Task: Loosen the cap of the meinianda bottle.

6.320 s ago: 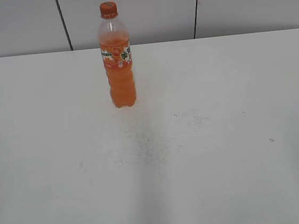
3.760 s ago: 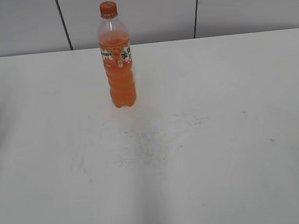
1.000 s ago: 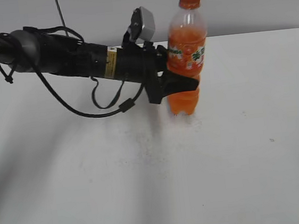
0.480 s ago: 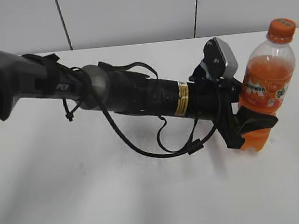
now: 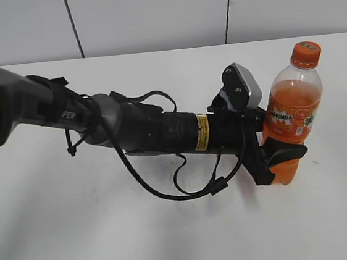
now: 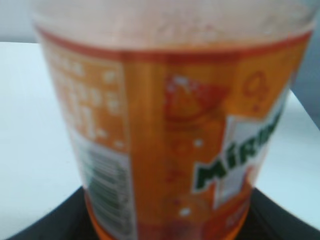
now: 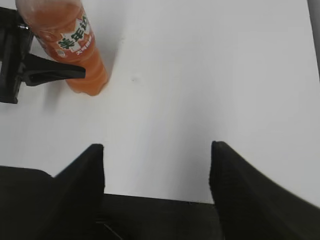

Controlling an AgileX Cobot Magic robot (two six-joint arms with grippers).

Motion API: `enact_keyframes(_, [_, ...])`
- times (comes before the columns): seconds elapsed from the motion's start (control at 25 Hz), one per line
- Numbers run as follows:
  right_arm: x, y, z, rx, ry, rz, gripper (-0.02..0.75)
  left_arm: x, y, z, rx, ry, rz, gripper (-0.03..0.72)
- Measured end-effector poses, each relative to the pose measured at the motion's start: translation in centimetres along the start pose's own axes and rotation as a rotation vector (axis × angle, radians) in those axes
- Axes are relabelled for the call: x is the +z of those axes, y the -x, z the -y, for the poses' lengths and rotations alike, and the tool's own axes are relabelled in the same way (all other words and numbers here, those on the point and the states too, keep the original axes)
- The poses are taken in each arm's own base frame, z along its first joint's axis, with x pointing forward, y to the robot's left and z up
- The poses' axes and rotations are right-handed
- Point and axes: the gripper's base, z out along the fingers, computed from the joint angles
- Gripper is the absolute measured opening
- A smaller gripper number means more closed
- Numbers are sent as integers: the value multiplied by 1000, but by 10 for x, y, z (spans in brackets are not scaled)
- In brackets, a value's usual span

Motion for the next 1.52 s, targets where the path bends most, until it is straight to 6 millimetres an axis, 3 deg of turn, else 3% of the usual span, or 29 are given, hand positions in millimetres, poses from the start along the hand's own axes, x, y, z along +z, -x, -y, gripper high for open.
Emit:
enact_keyframes(0.16, [18, 24, 4, -1, 14, -89, 464, -2, -1, -1, 2, 7, 8, 403])
enact_keyframes(0.56, [78, 114, 12, -54, 132, -316, 437, -3, -2, -3, -25, 35, 15, 403])
enact_keyframes(0.68, [92, 141, 3, -93, 166, -312, 437, -3, -2, -3, -26, 36, 16, 403])
enact_keyframes(0.84, [111, 170, -31, -153, 231, -313, 437, -3, -2, -4, -26, 37, 16, 403])
enact_keyframes(1.08, [144, 186, -80, -203, 290, -371, 435, -3, -2, -4, -3, 37, 16, 403])
enact_keyframes(1.2, [155, 185, -84, -186, 281, -401, 433, -3, -2, -4, 53, 39, 16, 403])
enact_keyframes(1.52, [157, 184, -82, -166, 251, -413, 409, -4, -2, -5, 69, 49, 17, 403])
